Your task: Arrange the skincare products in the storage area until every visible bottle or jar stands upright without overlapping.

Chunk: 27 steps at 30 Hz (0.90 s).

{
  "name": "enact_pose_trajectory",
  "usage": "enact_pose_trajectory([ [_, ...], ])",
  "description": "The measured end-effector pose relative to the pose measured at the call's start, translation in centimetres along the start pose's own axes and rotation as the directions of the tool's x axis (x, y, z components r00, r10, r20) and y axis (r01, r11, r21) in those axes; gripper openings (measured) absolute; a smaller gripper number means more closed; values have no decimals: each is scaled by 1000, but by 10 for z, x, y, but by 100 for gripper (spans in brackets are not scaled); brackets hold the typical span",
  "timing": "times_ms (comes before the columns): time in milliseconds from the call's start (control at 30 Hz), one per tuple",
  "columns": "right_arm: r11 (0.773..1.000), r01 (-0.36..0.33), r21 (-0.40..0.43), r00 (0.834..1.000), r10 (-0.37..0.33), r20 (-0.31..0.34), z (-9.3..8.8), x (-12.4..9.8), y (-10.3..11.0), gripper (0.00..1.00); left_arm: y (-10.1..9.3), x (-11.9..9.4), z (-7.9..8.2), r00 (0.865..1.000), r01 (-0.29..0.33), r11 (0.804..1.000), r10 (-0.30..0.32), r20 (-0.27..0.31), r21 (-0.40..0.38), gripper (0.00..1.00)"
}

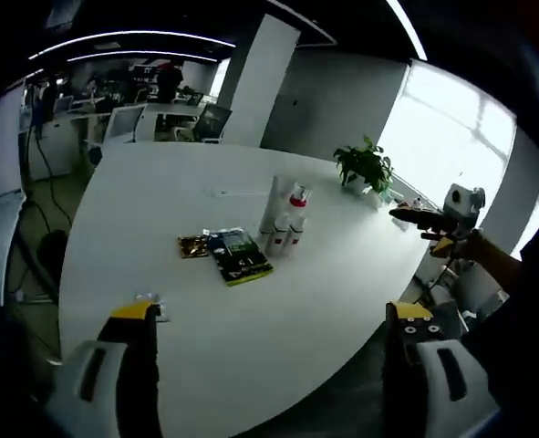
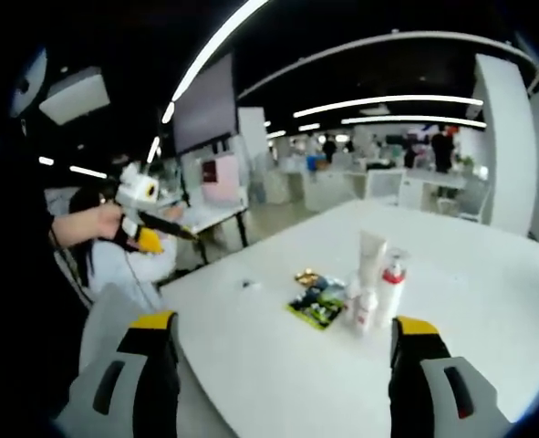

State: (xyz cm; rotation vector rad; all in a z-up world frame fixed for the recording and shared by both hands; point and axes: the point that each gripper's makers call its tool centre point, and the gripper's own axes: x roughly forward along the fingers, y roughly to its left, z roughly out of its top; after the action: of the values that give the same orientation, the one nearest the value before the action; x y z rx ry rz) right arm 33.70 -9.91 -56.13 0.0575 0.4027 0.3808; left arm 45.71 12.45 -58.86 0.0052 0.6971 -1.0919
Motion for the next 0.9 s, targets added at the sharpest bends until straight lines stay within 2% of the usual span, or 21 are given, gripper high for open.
enact_pose_trajectory([
  [200,1000,-2,-3,1000,2,-14,-1,4,0,99,12,3,-7,999,-32,999,32,-10,-39,93],
  [433,1000,23,-10,1000,-23,-18,-2,5,-8,99,28,17,-22,993,-73,997,72,-89,-8,91],
  [567,1000,21,8,999,-21,-33,-10,7,-13,99,41,23,-24,992,-96,994,92,-80,-45,87],
  [633,1000,31,2,998,-31,-56,-16,8,-17,98,55,25,-31,983,-159,984,151,-106,-75,82],
  [667,999,37,1,997,-37,-61,-18,8,-19,98,63,26,-34,976,-187,980,179,-123,-62,81],
  [767,998,46,33,998,-45,-44,-18,9,-23,99,76,35,-36,973,-204,977,195,-120,-68,80],
  [900,998,50,26,997,-48,-55,-19,11,-25,98,99,44,-46,951,-266,964,261,-166,-12,74],
])
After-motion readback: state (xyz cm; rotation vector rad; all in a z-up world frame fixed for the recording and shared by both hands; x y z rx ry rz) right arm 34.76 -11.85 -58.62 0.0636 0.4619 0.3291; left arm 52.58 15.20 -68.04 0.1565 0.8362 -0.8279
